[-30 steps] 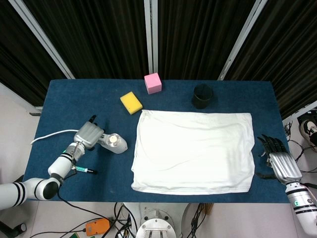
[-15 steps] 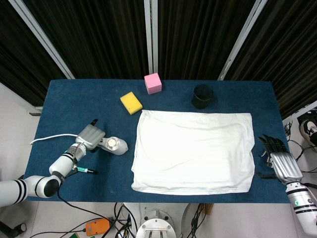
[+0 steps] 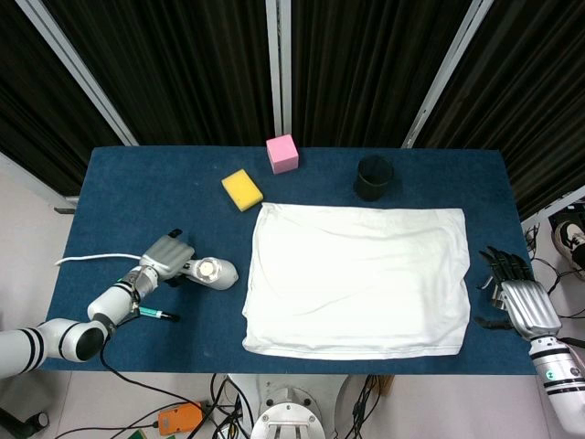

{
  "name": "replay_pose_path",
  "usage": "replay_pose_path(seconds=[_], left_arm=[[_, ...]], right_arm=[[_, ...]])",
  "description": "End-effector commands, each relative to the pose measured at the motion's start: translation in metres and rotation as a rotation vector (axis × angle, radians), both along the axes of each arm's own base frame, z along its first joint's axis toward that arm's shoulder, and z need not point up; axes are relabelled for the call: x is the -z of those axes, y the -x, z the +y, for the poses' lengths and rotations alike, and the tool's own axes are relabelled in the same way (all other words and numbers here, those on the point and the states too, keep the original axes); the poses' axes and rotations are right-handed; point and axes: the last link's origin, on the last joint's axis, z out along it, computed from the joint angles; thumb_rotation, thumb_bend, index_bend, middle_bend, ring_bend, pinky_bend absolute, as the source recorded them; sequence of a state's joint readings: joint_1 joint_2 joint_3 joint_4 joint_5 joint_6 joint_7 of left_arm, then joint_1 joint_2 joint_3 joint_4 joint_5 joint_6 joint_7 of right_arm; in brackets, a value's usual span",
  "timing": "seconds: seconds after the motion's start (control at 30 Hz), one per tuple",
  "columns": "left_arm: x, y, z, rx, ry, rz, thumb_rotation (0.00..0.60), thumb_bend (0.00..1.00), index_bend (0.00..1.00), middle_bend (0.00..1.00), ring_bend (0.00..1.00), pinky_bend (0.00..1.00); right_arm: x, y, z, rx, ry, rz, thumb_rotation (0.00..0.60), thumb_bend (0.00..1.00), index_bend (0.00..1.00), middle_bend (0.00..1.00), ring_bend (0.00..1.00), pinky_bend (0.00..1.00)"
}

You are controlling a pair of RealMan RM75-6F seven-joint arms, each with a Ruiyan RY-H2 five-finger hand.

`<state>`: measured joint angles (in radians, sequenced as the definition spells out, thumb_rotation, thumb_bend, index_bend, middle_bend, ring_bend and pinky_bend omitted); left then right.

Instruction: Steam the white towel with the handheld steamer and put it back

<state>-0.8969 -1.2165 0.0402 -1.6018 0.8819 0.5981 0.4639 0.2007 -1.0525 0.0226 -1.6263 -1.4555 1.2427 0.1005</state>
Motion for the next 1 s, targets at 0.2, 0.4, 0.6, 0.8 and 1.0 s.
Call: replay_pose_path(seconds=[0.2,0.4,0.6,0.8,1.0], left_arm=[[-0.016,0.007,-0.003,-0.048,-0.048,-0.069,0.581,0.7,0.69,0.79,0.65,0.6],[-0.034,0.006,-0.003,-0.108,-0.086,-0.169,0.488,0.81,0.7,0.82,0.68,0.64],[-0.04,-0.016,0.001,-0.095,-0.091,-0.267,0.43,0.82,0.7,0.84,0.7,0.65],[-0.033,-0.056,0.009,-0.003,-0.076,-0.343,0.373,0.82,0.7,0.84,0.71,0.65],[-0.013,-0.1,0.014,0.12,-0.027,-0.326,0.31,0.82,0.7,0.84,0.71,0.65]], right_arm=[[0.01,-0.004,0.001,-0.024,-0.071,0.036,0.6,0.1,0.0,0.01,0.0,0.0],[0.024,-0.018,-0.003,-0.09,-0.141,0.05,0.6,0.1,0.0,0.01,0.0,0.06],[0.042,-0.032,-0.004,-0.162,-0.235,0.066,0.6,0.11,0.0,0.02,0.0,0.1],[0.063,-0.041,-0.002,-0.224,-0.333,0.094,0.6,0.19,0.0,0.04,0.0,0.11],[0.079,-0.043,0.005,-0.239,-0.404,0.099,0.6,0.4,0.01,0.07,0.01,0.13]])
